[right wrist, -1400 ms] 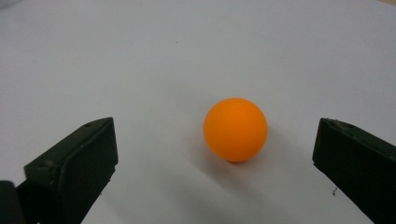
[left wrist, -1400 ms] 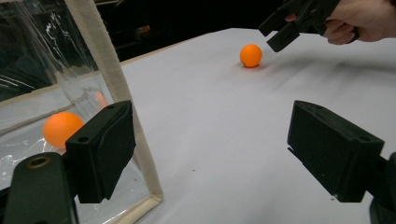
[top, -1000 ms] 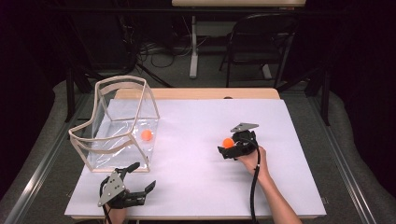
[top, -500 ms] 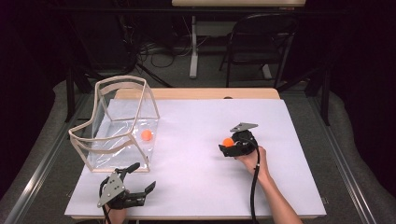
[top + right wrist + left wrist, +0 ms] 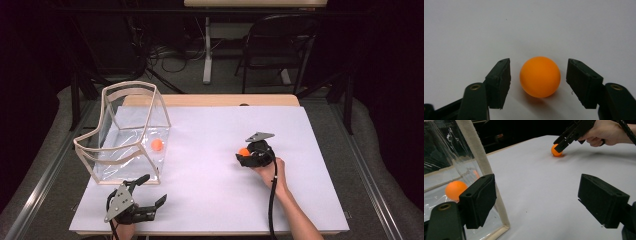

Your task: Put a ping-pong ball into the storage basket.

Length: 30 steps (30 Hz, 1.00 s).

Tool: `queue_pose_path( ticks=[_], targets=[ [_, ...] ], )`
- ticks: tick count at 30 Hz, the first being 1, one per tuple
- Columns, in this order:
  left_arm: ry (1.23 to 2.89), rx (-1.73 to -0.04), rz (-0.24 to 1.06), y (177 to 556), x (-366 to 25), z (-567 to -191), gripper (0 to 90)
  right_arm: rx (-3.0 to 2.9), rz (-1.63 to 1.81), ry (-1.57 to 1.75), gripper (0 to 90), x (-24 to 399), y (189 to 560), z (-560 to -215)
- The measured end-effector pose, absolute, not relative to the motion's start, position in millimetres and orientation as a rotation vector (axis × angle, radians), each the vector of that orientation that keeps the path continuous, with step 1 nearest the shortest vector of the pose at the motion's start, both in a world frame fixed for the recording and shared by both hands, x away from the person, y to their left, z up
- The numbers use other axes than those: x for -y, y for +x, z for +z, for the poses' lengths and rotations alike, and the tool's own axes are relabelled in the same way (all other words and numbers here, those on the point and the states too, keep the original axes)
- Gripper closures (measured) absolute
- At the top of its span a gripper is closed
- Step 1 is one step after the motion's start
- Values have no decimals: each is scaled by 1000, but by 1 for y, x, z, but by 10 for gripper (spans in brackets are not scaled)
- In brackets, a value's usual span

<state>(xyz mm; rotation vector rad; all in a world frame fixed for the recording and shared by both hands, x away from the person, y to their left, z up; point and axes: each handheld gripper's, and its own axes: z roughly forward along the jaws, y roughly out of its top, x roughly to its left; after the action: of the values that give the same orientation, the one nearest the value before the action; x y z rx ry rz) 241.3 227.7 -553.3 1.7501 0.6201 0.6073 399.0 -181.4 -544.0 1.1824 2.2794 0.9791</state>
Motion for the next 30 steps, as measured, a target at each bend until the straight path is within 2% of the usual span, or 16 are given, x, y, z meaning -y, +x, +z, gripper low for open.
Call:
queue_pose_path(
  ticks=[8,17,30],
  targets=[
    [1756,-619,602,242,-227,-554,155,-2293,959,1188,448,179,400,-548],
    [1755,-623,598,242,-227,-554,155,-2298,941,1194,494,179,401,-549],
    [1758,-618,601,242,-227,-554,155,-2306,931,1172,498,178,399,-547]
  ],
)
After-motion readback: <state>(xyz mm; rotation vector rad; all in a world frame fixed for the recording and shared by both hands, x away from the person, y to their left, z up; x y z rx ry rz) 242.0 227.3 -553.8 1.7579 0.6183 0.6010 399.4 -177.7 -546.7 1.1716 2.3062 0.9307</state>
